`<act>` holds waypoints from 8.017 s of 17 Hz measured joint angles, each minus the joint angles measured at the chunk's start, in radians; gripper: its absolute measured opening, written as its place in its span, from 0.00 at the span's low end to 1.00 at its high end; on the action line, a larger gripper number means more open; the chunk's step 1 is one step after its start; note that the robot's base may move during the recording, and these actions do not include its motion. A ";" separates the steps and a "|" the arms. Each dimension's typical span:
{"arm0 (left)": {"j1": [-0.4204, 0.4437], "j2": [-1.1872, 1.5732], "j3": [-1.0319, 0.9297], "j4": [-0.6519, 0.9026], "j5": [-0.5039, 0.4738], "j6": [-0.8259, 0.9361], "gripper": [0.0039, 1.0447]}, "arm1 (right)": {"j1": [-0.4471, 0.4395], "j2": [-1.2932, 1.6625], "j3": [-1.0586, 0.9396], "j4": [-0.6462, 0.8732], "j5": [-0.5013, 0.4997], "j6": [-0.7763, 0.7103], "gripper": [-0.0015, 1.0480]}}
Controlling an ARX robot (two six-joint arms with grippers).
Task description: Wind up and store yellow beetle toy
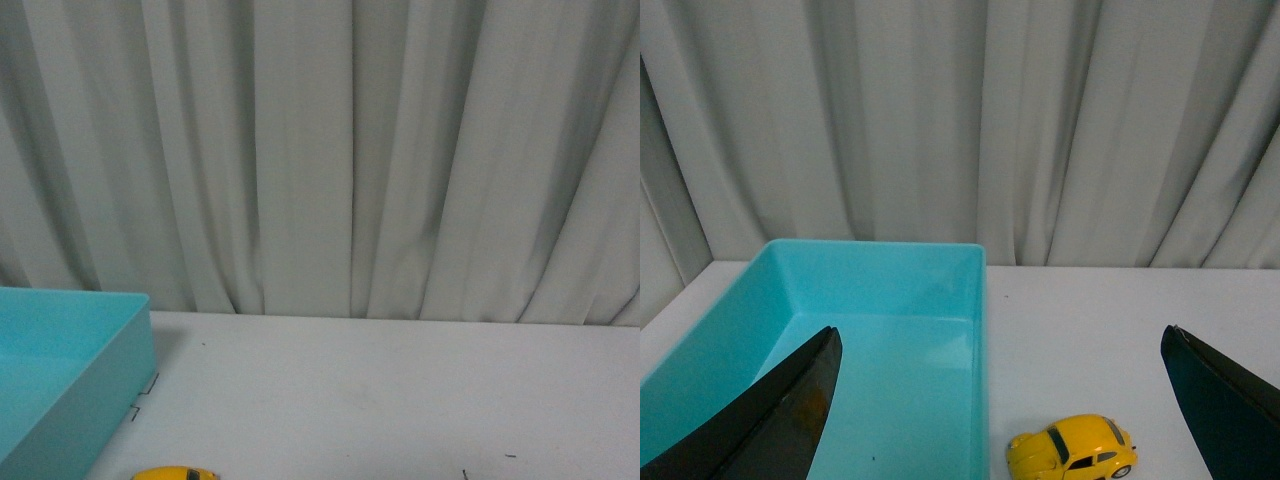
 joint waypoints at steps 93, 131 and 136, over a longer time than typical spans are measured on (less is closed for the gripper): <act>0.129 0.666 0.265 0.417 0.127 0.029 0.18 | 0.000 0.001 0.000 0.000 0.000 0.000 0.94; 0.000 0.000 0.000 0.000 0.000 0.003 0.78 | 0.000 0.001 0.000 0.000 0.000 0.000 0.94; 0.000 0.000 0.000 0.000 0.000 0.003 0.94 | 0.000 0.001 0.000 0.000 0.000 0.000 0.94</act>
